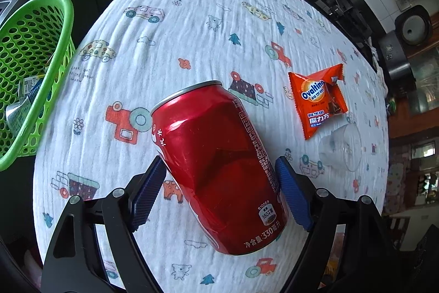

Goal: Collect trash
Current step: 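Drop the Coca-Cola can into the basket with the left tool while the right drops the gold bottle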

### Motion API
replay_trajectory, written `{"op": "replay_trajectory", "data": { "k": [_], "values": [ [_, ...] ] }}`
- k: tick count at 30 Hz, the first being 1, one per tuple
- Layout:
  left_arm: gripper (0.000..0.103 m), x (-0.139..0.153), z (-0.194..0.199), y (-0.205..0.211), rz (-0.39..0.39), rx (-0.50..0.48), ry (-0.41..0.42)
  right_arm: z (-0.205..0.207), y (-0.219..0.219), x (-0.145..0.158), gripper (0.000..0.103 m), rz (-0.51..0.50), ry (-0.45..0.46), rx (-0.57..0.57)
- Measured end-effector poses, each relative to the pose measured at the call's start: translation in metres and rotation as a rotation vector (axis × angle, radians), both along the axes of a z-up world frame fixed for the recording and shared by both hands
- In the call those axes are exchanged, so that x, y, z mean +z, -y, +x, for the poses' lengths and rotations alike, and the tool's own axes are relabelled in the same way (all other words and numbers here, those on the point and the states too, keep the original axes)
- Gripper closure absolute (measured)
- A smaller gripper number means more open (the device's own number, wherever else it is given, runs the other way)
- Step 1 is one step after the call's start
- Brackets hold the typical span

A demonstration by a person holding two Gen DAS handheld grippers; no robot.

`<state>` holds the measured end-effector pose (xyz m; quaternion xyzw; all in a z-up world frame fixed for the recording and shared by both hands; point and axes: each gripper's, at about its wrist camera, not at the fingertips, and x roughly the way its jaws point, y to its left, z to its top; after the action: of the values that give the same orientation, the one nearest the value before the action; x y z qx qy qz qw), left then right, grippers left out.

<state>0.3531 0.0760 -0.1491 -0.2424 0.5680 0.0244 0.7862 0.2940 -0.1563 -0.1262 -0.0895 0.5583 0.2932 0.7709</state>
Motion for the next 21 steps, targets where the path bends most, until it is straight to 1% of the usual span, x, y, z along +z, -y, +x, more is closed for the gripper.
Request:
{"op": "replay_trajectory", "data": {
  "k": [5, 8, 11, 14, 18, 21],
  "values": [
    [0.024, 0.019, -0.014, -0.014, -0.003, -0.019, 0.053, -0.003, -0.013, 0.008, 0.037, 0.037, 0.004, 0.001],
    [0.024, 0.034, -0.025, -0.032, 0.023, -0.019, 0.094, -0.003, -0.025, 0.013, 0.037, 0.048, 0.015, 0.013],
    [0.024, 0.050, -0.036, -0.055, 0.075, -0.009, 0.139, -0.002, -0.041, 0.017, 0.037, 0.059, 0.024, 0.030],
    [0.024, 0.063, -0.046, -0.086, 0.146, 0.018, 0.169, -0.002, -0.060, 0.021, 0.037, 0.069, 0.031, 0.054],
    [0.024, 0.072, -0.054, -0.137, 0.207, 0.080, 0.182, 0.001, -0.090, 0.028, 0.037, 0.086, 0.040, 0.087],
    [0.024, 0.072, -0.056, -0.172, 0.281, 0.115, 0.177, 0.005, -0.113, 0.032, 0.037, 0.101, 0.042, 0.106]
  ]
}}
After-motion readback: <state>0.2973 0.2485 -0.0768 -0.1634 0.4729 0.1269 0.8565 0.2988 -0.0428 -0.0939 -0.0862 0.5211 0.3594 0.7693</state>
